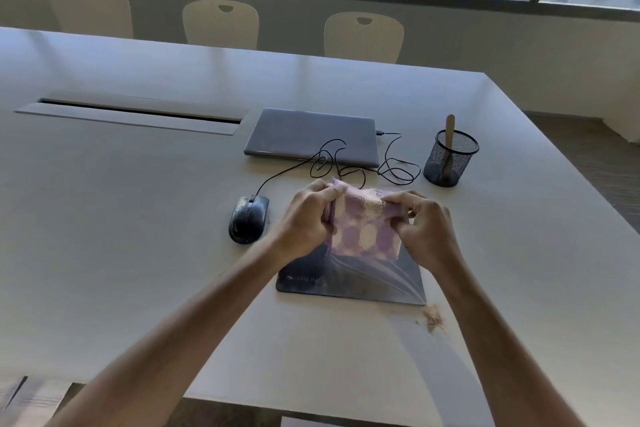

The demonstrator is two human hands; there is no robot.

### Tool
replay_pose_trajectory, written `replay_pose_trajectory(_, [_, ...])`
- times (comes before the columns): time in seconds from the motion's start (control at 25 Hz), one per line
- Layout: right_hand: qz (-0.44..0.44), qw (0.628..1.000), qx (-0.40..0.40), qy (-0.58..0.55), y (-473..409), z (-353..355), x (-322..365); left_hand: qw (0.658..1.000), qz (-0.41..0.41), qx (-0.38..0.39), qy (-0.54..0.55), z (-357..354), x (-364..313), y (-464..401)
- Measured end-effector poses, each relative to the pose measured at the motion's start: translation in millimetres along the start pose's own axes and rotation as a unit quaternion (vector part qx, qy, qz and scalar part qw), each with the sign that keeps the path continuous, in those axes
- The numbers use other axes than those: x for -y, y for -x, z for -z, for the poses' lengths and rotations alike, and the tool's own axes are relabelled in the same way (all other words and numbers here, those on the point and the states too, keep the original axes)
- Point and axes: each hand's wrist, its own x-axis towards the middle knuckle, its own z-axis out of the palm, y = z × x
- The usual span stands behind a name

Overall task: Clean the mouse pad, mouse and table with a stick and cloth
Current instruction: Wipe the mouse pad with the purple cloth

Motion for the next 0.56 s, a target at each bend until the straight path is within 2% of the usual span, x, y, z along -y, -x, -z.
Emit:
replay_pose_trajectory(0.08, [-0.029, 0.999, 0.017, -0.040, -2.1, 1.3, 1.3, 0.999, 0.003, -0.041, -0.005, 2.6, -0.1, 3.9])
replay_pose_trajectory(0.16, [-0.053, 0.983, 0.060, -0.163, -3.9, 3.6, 2.6, 0.998, 0.024, -0.059, 0.011, 6.9, 1.1, 4.5])
replay_pose_trajectory(0.24, [-0.066, 0.955, 0.072, -0.282, -5.2, 4.0, 4.7, 0.995, 0.068, -0.040, 0.059, 9.2, 1.2, 5.1])
replay_pose_trajectory(0.28, [-0.068, 0.951, 0.064, -0.295, -5.9, 1.9, 6.1, 0.990, 0.102, -0.026, 0.091, 9.7, 0.6, 6.1])
replay_pose_trajectory(0.36, [-0.078, 0.956, 0.046, -0.278, -5.9, -6.8, 8.7, 0.974, 0.170, -0.020, 0.147, 9.8, -0.8, 8.5])
replay_pose_trajectory(0.44, [-0.129, 0.959, 0.052, -0.246, -5.4, -17.5, 5.4, 0.968, 0.200, -0.017, 0.149, 9.3, 0.5, 11.5])
replay_pose_trajectory(0.52, [-0.168, 0.970, 0.087, -0.150, -1.9, -27.2, 1.6, 0.974, 0.204, -0.004, 0.094, 8.9, 5.6, 18.1])
replay_pose_trajectory(0.56, [-0.154, 0.981, 0.100, -0.059, 1.2, -30.4, 0.0, 0.978, 0.201, -0.001, 0.053, 8.5, 8.1, 22.3])
